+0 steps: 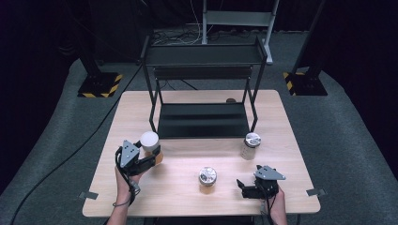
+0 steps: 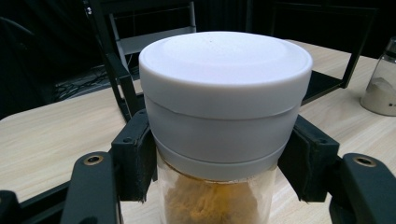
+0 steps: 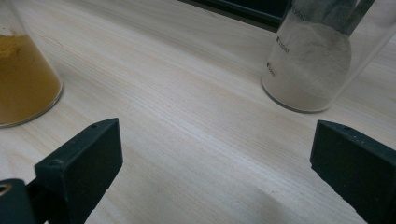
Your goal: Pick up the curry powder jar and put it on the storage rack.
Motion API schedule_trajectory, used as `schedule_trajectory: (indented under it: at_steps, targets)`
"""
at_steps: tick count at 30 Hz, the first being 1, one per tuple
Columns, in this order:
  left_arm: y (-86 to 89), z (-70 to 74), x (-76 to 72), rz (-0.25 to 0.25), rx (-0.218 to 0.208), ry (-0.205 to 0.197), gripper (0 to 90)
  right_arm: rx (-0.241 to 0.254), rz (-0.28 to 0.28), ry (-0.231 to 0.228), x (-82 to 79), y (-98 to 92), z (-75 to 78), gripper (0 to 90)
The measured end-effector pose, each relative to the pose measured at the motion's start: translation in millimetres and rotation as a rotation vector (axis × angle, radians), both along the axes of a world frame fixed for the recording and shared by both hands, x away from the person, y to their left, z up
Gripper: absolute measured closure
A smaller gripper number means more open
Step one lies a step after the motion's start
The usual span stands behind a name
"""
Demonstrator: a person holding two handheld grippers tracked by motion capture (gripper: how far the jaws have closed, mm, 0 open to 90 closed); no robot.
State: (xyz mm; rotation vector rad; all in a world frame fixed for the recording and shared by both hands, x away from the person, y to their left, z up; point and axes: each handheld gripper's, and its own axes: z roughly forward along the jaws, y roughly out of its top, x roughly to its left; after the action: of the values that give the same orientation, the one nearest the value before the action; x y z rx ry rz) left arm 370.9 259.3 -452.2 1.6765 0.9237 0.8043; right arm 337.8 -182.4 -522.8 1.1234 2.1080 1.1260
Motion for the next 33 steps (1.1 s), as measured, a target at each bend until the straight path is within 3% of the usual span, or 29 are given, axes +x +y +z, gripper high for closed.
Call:
schedule_trajectory:
  at_steps: [13, 33]
  targets:
    - [-2.3, 0.4, 5.6, -0.010, -0.024, 0.006, 35.1, 0.000, 0.001, -0.002, -0.2, 0.0, 0.0, 1.7]
    - [-5.6, 1.3, 13.5, -0.024, -0.027, 0.015, 35.1, 0.006, 0.000, -0.002, -0.2, -0.7, 0.1, 1.7]
